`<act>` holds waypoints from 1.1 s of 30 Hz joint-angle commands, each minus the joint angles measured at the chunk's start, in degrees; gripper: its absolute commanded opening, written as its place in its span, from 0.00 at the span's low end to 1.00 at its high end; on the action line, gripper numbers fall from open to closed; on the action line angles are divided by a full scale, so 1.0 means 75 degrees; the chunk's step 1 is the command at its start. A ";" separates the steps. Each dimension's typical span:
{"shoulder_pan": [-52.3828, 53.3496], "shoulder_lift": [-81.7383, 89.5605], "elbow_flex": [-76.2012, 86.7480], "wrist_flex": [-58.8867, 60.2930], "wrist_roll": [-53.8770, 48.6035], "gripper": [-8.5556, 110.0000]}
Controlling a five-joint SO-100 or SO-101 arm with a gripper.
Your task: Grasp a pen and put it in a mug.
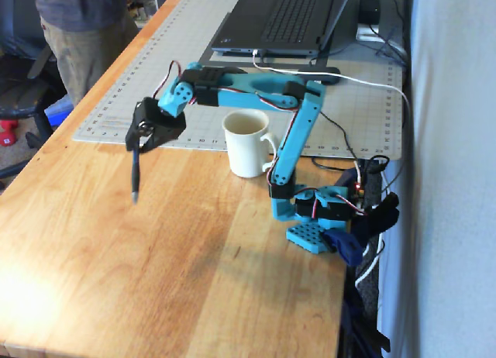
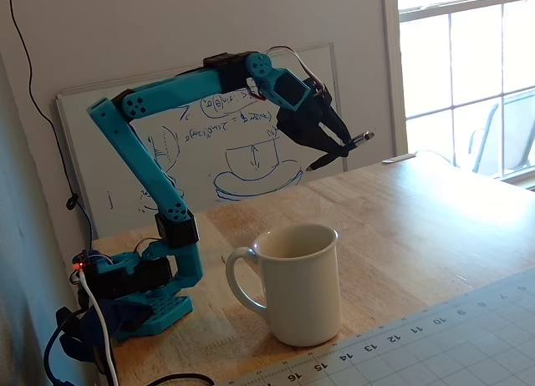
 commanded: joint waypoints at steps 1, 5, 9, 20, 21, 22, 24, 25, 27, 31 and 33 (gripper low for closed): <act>0.0633 0.1500 0.0070 -0.0187 -0.3621 0.07; 0.1148 0.2332 0.0234 -0.0187 -0.6035 0.07; 0.1676 0.3152 0.0281 -0.0187 -0.7711 0.07; 0.3750 0.5355 0.0937 -0.0187 -0.8613 0.07; 0.4008 0.5543 0.1102 -0.0187 -0.8613 0.07; 0.4254 0.5742 0.1254 -0.0187 -0.8613 0.07; 0.4699 0.6164 0.1559 -0.0187 -0.8613 0.07; 0.4898 0.6387 0.1711 -0.0187 -0.8613 0.07; 0.5238 0.6809 0.2004 -0.0187 -0.8613 0.07; 0.5730 0.7406 0.2602 -0.0187 -0.8555 0.08; 0.5918 0.7629 0.2906 -0.0187 -0.8531 0.08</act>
